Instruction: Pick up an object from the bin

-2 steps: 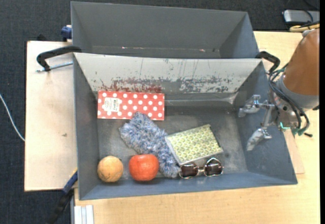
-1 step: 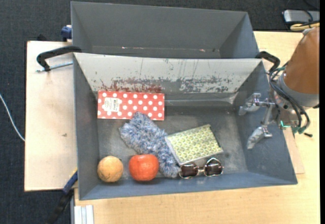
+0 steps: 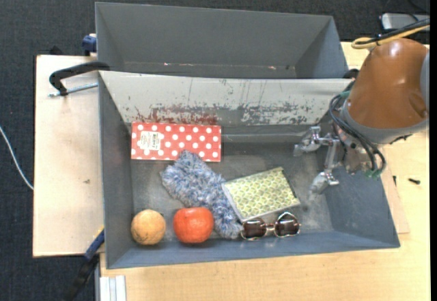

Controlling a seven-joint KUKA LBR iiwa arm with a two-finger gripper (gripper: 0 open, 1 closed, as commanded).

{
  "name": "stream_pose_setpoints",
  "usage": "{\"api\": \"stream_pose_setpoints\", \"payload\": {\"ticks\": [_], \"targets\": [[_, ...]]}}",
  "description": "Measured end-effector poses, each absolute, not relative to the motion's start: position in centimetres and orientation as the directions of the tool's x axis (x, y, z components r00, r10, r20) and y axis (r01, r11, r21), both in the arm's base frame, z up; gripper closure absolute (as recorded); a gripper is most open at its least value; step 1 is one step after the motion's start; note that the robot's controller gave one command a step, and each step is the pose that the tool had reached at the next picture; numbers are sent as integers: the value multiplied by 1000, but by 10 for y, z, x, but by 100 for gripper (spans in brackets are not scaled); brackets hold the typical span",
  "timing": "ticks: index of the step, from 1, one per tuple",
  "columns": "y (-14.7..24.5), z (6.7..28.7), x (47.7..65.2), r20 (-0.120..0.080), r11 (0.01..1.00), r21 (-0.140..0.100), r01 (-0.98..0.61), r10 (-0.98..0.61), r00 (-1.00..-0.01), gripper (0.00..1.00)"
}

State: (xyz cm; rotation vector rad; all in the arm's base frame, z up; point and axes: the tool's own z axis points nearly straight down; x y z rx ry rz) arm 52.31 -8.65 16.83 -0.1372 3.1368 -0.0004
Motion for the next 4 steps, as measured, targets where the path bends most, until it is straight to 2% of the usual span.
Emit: {"api": "stream_pose_setpoints", "payload": {"ticks": [1, 2, 3, 4], "targets": [[-63, 76, 597, -1, 1000, 0, -11, -11, -1000, 100], [-63, 76, 597, -1, 1000, 0, -11, -11, -1000, 100], [-85, 91, 556, -4, 996, 0, -94, -94, -996, 100], [-101, 109, 520, 1, 986, 1, -167, -167, -986, 100]]}}
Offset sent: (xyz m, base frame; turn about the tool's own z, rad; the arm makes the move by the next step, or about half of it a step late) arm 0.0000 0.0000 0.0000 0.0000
